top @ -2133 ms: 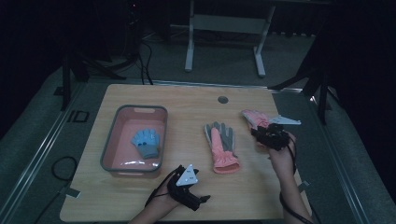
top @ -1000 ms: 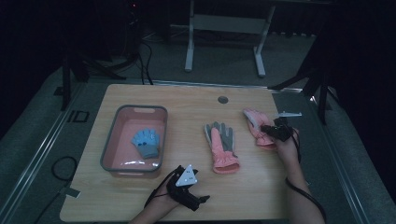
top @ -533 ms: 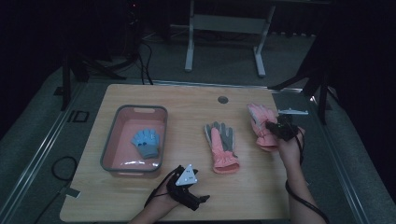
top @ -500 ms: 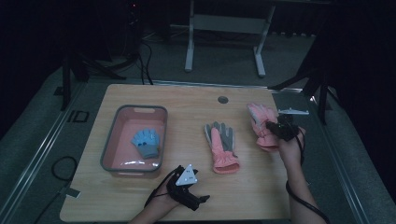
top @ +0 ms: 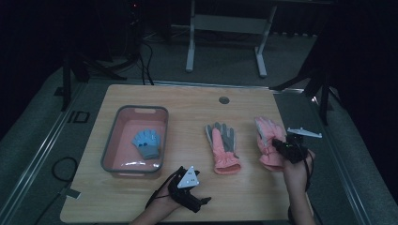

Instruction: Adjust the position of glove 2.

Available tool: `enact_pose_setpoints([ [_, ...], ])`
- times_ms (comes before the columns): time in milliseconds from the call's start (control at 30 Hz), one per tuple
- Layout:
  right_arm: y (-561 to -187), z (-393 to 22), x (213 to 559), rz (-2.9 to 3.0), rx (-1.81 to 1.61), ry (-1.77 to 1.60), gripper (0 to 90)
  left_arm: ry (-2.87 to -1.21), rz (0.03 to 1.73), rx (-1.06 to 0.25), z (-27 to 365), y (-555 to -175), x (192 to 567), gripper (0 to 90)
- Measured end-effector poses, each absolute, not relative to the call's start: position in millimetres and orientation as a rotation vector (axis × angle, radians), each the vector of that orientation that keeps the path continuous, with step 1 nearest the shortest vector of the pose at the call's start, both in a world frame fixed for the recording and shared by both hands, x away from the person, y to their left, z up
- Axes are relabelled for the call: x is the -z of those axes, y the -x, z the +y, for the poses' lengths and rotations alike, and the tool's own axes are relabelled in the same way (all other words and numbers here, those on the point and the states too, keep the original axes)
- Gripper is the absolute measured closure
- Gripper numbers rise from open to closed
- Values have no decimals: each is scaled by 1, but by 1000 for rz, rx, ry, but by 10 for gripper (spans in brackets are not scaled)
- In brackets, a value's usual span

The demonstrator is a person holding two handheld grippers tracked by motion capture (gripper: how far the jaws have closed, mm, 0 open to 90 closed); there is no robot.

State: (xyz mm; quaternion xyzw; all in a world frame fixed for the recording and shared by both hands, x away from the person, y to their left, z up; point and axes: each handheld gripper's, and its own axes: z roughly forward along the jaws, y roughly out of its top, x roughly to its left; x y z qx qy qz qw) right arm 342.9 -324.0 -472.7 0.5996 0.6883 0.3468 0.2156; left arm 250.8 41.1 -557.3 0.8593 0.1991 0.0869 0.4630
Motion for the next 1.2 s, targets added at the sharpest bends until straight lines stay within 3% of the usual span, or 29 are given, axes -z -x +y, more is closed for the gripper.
enact_pose_setpoints([
  [433, -341, -317, 521, 1970, -861, -1694, 857, -2115, 488, -211, 41, -251, 558, 26],
  [667, -343, -324, 517, 2022, -901, -1662, 791, -2119, 481, -204, 41, -251, 558, 27],
  [833, -346, -340, 500, 2095, -943, -1576, 681, -2122, 482, -204, 40, -251, 558, 27],
  [1200, -351, -353, 496, 2226, -1039, -1524, 598, -2108, 504, -183, 42, -252, 559, 27],
])
